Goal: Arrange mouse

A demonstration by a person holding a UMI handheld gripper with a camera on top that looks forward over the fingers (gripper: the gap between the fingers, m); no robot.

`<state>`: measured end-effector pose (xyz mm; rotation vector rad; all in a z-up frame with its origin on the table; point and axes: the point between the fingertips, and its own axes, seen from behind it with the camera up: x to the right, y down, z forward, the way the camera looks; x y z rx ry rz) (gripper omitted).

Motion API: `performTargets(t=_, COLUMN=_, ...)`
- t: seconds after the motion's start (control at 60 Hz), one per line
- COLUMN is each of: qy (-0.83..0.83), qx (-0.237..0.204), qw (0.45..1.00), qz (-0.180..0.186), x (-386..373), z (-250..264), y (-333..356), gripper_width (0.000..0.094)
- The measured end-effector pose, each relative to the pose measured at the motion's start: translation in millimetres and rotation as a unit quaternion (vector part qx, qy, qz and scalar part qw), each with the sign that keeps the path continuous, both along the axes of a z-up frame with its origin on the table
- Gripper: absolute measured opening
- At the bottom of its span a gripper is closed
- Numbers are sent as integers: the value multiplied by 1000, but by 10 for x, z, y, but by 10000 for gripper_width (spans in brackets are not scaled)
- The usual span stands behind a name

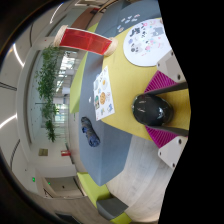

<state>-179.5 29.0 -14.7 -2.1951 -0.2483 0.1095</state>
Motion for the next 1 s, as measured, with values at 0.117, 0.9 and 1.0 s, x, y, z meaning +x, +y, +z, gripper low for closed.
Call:
performTargets(t=0.117, qy=19, qx=41, qw=999, qz=17, x=47, z=471, y=74, gripper_width=497)
performTargets(t=0.9, qy=-31, qx=-14, qw=999, qz=-39, x=2218, z=220, y=-63, gripper_width=839)
performTargets(t=1.0, qy=-2, qx=0, qw=999, qz=-46, x=2195, z=494, y=-364, gripper_width=836)
